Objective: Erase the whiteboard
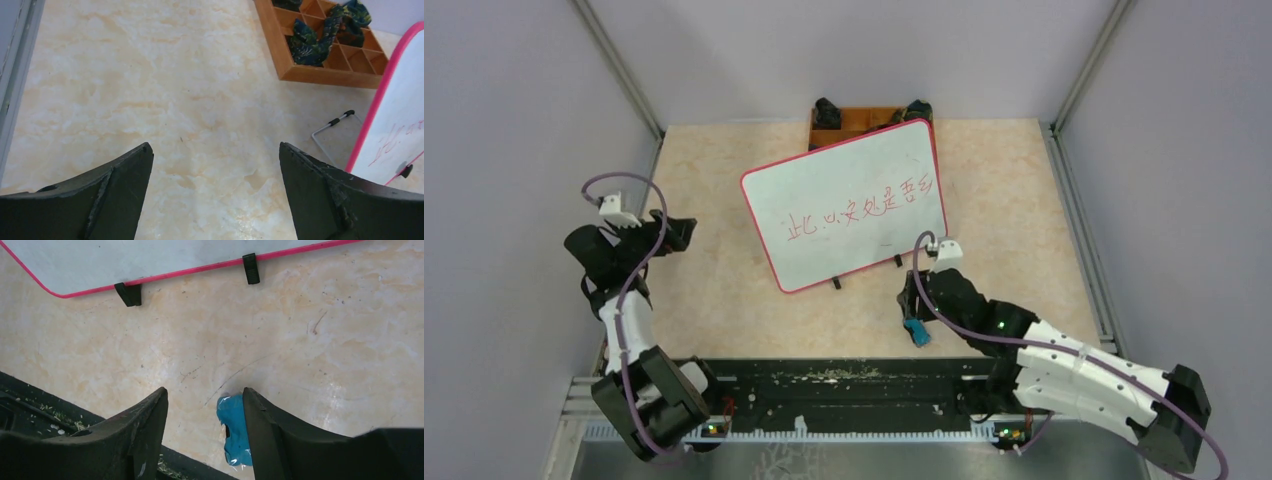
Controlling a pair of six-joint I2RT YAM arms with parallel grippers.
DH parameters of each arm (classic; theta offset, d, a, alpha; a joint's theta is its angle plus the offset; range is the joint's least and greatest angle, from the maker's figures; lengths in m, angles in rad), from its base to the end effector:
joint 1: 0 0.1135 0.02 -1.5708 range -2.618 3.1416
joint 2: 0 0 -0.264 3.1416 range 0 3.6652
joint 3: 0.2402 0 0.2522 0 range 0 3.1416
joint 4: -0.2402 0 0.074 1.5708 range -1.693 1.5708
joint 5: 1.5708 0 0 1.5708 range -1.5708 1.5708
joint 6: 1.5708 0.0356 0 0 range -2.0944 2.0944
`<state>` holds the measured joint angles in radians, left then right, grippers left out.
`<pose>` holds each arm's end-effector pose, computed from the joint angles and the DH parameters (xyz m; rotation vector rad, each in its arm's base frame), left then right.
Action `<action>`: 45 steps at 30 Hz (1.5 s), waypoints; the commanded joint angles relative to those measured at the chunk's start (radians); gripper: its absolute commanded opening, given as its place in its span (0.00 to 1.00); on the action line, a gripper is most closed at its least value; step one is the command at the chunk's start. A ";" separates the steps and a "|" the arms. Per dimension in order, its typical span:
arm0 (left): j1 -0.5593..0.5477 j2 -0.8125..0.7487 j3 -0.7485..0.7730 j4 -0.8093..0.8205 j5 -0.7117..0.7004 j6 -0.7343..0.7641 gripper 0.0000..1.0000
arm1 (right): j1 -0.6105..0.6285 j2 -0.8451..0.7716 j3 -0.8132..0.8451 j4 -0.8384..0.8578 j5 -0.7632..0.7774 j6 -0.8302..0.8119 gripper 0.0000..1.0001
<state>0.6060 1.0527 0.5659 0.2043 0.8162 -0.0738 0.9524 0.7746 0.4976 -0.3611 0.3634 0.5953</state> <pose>0.2024 0.1087 0.2539 -0.0461 1.7772 -0.3714 0.1086 0.1308 0.2250 -0.1899 2.1940 0.4833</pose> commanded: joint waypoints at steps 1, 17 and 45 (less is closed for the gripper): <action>-0.006 -0.019 0.048 -0.072 0.038 -0.075 1.00 | 0.002 -0.079 0.066 -0.077 0.036 0.016 0.59; -0.005 0.199 0.155 -0.317 0.276 0.195 0.72 | 0.002 -0.003 0.168 -0.372 0.230 0.192 0.59; -0.087 0.225 0.160 -0.407 0.212 0.381 0.64 | 0.003 0.332 0.118 -0.295 -0.156 0.112 0.58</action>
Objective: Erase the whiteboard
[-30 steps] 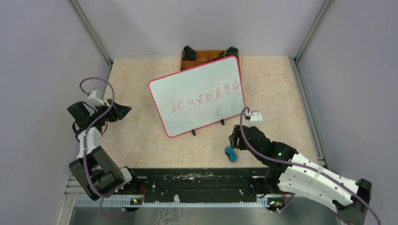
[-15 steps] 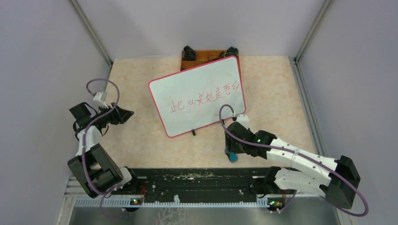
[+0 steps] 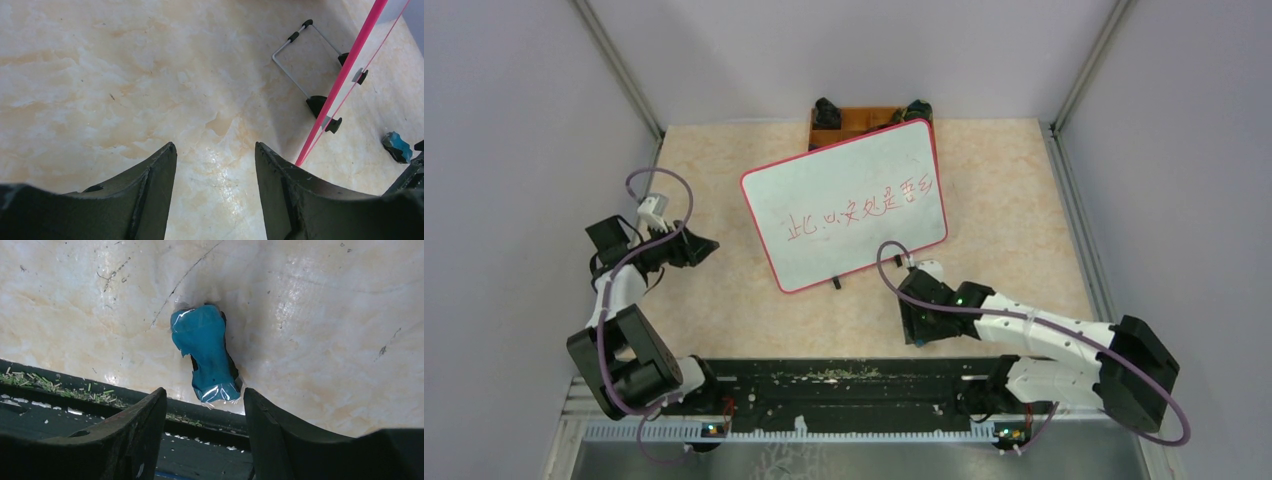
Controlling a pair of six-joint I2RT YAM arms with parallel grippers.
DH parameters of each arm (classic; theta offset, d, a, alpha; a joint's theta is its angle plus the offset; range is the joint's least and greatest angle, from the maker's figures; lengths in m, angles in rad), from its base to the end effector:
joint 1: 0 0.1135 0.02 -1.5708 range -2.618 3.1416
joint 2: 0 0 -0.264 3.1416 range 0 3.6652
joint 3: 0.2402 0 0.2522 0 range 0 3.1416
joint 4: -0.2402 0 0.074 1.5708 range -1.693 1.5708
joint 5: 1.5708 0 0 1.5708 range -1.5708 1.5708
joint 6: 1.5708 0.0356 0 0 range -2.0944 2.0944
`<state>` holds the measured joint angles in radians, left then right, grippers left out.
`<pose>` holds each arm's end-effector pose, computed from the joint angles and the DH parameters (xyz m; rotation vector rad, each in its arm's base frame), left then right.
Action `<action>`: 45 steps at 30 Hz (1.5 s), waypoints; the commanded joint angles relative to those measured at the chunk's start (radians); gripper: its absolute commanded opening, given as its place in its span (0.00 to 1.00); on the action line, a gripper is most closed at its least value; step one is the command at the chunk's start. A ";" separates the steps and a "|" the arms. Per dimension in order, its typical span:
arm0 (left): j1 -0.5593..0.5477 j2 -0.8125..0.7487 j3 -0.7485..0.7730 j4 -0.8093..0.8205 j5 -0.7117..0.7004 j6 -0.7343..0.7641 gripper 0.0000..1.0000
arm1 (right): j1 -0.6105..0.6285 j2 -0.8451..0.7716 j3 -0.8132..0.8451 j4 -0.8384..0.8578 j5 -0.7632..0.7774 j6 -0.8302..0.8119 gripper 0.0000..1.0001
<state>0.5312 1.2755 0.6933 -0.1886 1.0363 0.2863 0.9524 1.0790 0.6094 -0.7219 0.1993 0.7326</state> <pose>0.2284 0.0986 0.2173 0.2274 1.9847 -0.6896 0.1108 0.1436 0.1877 -0.2478 2.7242 0.2098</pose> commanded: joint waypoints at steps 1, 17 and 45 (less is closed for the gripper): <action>-0.014 0.004 0.032 -0.015 -0.010 0.022 0.64 | 0.003 0.038 0.004 0.074 0.010 -0.031 0.58; -0.019 0.025 0.027 -0.031 -0.010 0.029 0.62 | 0.002 0.103 0.005 0.138 0.075 -0.046 0.49; -0.020 0.040 0.021 -0.048 0.001 0.051 0.59 | -0.015 0.088 -0.006 0.221 0.050 -0.079 0.00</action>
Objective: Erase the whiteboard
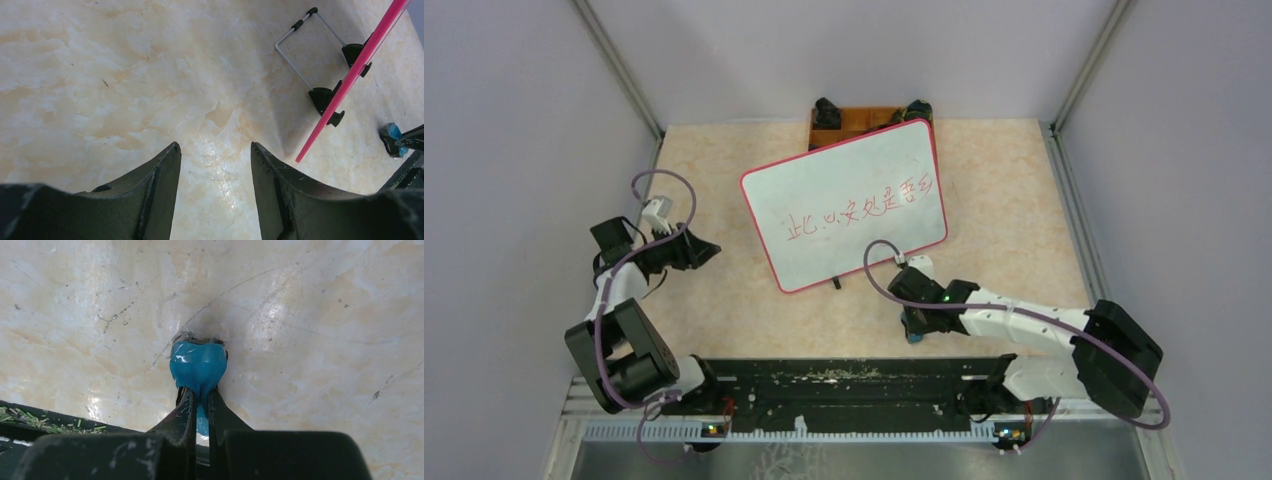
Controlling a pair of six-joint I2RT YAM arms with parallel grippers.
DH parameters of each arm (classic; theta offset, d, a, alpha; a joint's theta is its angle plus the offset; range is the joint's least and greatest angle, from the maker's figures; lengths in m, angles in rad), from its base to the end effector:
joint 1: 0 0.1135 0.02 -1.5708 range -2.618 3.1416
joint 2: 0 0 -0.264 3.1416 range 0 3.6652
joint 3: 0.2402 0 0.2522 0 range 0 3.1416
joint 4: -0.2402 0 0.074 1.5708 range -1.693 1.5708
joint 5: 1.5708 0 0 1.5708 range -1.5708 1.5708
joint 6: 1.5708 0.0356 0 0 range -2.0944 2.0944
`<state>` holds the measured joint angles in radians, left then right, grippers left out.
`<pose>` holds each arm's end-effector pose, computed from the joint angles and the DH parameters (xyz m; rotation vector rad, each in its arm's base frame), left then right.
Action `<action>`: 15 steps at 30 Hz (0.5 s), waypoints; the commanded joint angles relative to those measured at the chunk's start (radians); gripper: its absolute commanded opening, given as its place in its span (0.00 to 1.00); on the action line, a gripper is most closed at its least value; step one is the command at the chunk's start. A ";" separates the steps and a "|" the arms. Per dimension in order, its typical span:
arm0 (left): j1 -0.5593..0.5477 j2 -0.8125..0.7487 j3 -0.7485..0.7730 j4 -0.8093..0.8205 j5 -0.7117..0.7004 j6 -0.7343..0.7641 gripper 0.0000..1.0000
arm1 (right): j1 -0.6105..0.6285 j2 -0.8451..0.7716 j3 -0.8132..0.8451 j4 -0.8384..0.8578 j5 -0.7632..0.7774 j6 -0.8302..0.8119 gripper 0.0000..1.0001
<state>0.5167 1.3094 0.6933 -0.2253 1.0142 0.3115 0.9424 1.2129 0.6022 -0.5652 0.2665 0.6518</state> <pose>0.2307 0.0963 0.2068 0.2175 2.0360 -0.7111 0.1277 0.1598 0.1695 -0.3163 2.6573 0.1323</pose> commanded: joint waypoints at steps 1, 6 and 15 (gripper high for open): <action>-0.006 0.005 0.021 -0.011 0.024 0.027 0.59 | -0.005 -0.073 0.005 0.072 -0.018 0.001 0.00; -0.008 0.011 0.015 -0.011 0.034 0.035 0.58 | -0.008 -0.240 0.105 0.014 0.086 -0.011 0.00; -0.010 -0.019 0.022 -0.011 0.085 0.048 0.59 | -0.090 -0.282 0.323 -0.058 0.282 -0.132 0.00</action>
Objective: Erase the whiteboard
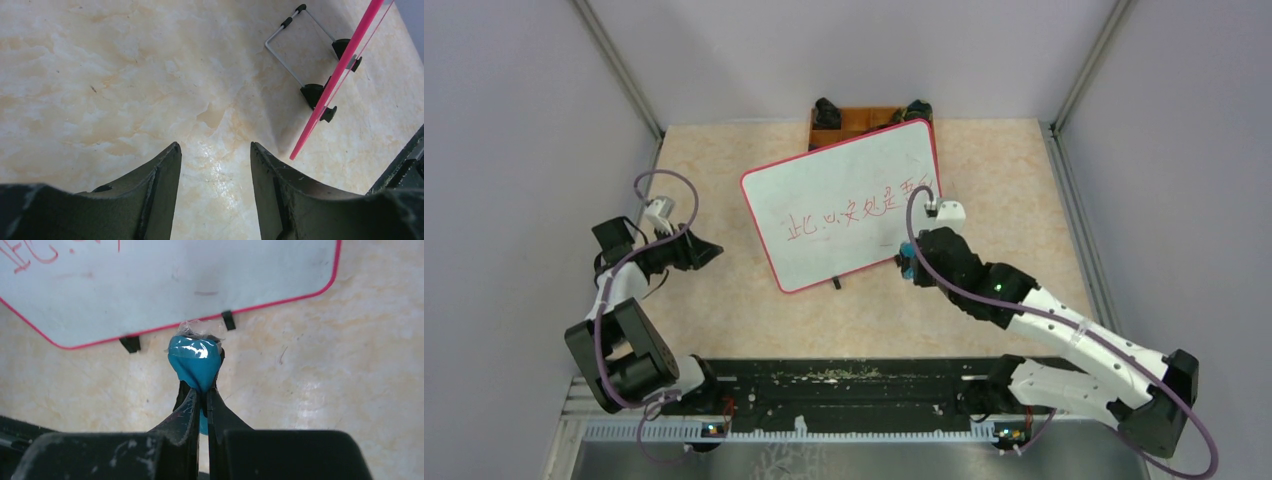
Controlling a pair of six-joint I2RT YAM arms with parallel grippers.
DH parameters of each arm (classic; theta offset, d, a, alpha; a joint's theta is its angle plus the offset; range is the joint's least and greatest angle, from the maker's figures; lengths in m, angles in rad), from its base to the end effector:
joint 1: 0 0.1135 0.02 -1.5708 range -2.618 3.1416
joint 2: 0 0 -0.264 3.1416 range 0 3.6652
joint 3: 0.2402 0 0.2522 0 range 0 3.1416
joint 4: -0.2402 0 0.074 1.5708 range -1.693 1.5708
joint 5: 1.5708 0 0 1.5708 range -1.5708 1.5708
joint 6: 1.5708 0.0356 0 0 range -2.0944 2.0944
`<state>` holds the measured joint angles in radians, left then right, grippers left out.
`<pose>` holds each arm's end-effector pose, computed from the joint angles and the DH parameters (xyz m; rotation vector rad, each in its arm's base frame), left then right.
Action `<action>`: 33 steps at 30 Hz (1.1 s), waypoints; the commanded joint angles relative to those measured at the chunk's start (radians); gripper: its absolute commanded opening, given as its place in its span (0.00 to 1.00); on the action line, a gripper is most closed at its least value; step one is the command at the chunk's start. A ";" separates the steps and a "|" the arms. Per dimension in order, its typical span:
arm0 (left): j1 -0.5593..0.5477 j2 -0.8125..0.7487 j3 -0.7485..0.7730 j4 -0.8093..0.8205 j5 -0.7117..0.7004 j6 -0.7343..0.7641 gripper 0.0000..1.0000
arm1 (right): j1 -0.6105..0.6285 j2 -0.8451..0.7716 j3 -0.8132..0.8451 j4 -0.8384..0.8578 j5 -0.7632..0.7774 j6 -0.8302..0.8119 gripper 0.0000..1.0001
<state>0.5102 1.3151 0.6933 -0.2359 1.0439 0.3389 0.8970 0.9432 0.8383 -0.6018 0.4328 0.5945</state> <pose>0.2309 0.0940 0.2055 0.2548 2.0215 -0.7385 0.1338 0.1436 0.2922 -0.1115 2.2187 0.3346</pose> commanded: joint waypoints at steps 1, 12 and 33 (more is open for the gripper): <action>-0.005 -0.030 0.022 0.013 0.064 0.013 0.59 | -0.064 -0.018 0.107 -0.021 0.123 -0.092 0.00; -0.081 0.085 0.054 0.174 0.146 -0.101 0.62 | -0.290 -0.116 0.122 0.176 0.066 -0.235 0.00; -0.154 0.163 0.196 0.367 0.330 -0.385 0.60 | -0.330 -0.047 0.069 0.232 0.004 -0.236 0.00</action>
<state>0.3958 1.5040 0.8574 0.0559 1.3327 0.0193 0.5846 0.8726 0.9028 -0.4389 0.4702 0.3599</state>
